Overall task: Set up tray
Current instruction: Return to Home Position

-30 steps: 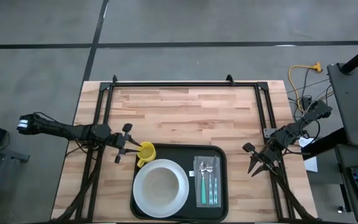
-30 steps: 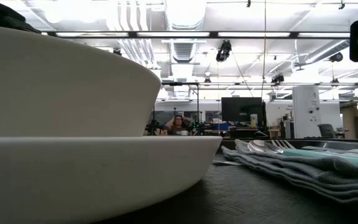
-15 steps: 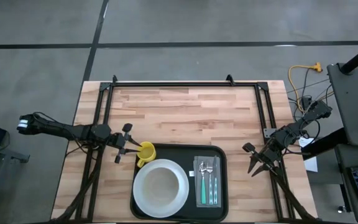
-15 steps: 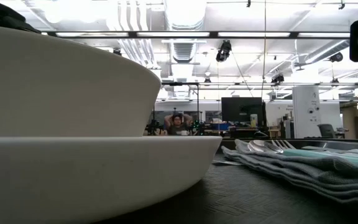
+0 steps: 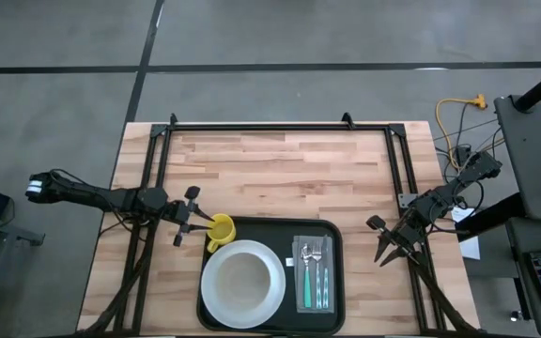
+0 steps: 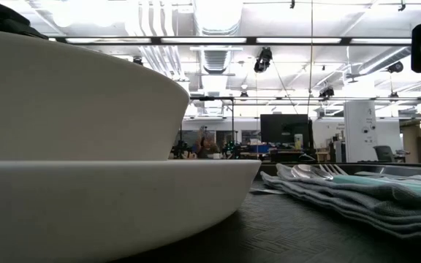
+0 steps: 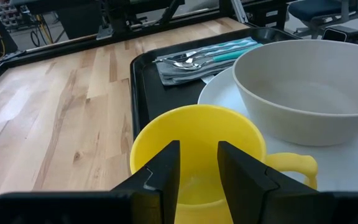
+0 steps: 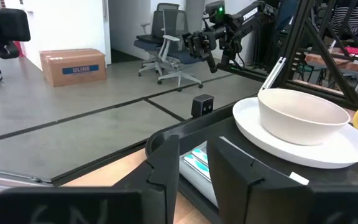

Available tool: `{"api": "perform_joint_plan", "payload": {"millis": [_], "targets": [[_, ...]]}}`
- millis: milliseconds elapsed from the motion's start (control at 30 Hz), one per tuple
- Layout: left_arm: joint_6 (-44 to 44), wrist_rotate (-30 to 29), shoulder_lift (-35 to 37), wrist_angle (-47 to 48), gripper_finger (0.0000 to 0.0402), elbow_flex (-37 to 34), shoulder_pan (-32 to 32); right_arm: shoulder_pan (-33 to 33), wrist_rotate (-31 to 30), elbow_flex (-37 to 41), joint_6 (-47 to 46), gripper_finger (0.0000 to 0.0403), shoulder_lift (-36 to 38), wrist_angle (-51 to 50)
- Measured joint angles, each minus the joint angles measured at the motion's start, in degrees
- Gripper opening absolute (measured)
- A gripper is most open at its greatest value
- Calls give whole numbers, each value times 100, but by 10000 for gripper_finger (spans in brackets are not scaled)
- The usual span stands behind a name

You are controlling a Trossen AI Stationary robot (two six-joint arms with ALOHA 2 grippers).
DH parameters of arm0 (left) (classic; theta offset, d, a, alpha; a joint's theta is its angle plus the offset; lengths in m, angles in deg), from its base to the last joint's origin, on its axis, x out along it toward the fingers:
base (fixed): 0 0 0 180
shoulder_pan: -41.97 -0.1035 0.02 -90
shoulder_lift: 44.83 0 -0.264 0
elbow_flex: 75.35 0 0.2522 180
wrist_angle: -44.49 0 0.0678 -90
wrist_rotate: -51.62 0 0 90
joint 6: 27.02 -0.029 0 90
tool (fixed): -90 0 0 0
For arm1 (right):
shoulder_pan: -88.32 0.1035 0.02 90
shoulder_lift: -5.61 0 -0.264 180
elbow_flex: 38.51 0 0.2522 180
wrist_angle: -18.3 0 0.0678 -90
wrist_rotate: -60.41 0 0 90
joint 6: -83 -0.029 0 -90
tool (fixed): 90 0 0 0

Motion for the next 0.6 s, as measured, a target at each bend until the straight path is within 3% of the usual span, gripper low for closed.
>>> {"api": "perform_joint_plan", "payload": {"millis": [600], "targets": [[0, 0, 0, 0, 94, 0, 0, -1, 1, 0, 0, 70, 0, 0]]}}
